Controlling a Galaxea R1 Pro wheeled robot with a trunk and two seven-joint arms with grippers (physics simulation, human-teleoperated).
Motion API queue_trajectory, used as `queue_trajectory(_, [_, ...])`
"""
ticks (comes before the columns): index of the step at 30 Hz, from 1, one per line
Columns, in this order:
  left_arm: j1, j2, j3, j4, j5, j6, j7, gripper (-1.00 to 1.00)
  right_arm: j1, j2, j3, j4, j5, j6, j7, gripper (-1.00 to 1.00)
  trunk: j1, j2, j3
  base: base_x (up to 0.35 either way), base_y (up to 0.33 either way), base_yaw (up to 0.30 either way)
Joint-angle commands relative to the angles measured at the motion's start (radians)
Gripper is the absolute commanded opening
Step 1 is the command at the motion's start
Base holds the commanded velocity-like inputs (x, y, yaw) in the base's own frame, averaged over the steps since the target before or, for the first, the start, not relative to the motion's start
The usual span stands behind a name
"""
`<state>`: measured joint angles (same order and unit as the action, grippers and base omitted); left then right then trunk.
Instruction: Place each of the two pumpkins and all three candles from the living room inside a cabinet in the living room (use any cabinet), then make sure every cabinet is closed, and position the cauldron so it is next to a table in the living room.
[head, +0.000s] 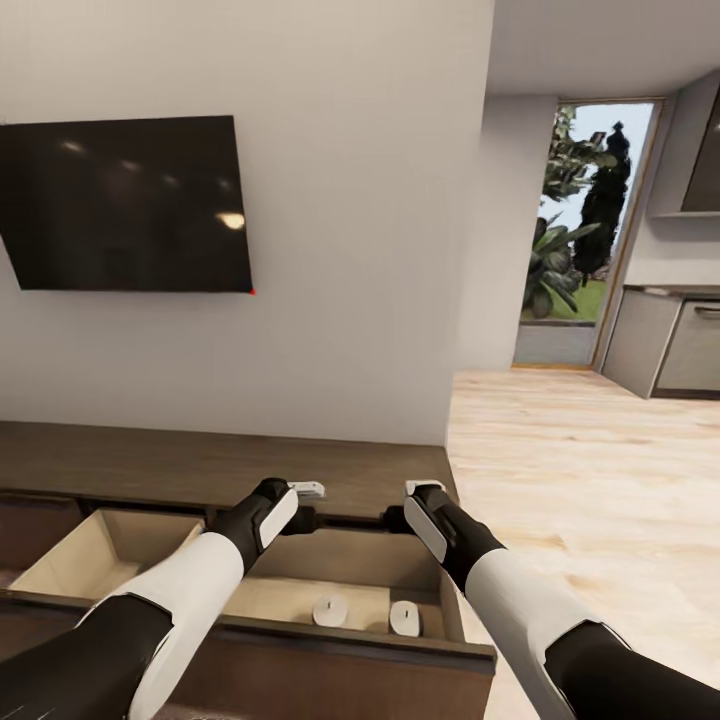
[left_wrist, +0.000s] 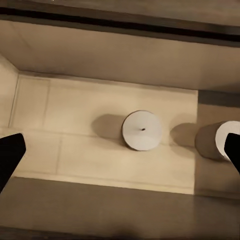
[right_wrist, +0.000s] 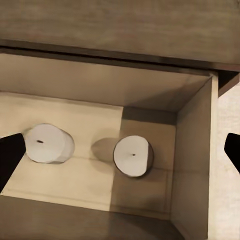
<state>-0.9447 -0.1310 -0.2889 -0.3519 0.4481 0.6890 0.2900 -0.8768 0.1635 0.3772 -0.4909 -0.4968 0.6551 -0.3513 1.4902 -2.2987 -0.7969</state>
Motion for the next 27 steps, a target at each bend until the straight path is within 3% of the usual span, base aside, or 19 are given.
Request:
queue_trajectory(1, [0.000, 0.001, -0.007, -0.001, 0.011, 0.003, 0.008, 1.00, -0.001, -0.001, 0.007, -0.003, -0.011, 0.002, -0.009, 1.00, -0.004, 0.007, 0.003, -0.019, 0.000, 0.229])
queue_trajectory(7, [-0.001, 0.005, -0.005, -0.007, 0.009, 0.001, 0.009, 1.00, -0.001, -0.001, 0.007, -0.006, -0.011, 0.001, -0.009, 1.00, -0.027, 0.049, 0.027, -0.006, 0.000, 0.243])
queue_trajectory(27, [-0.001, 0.005, -0.007, -0.013, 0.007, 0.000, 0.011, 1.00, -0.001, -0.001, 0.007, -0.005, -0.011, -0.029, -0.009, 1.00, -0.027, 0.049, 0.045, 0.000, 0.000, 0.253])
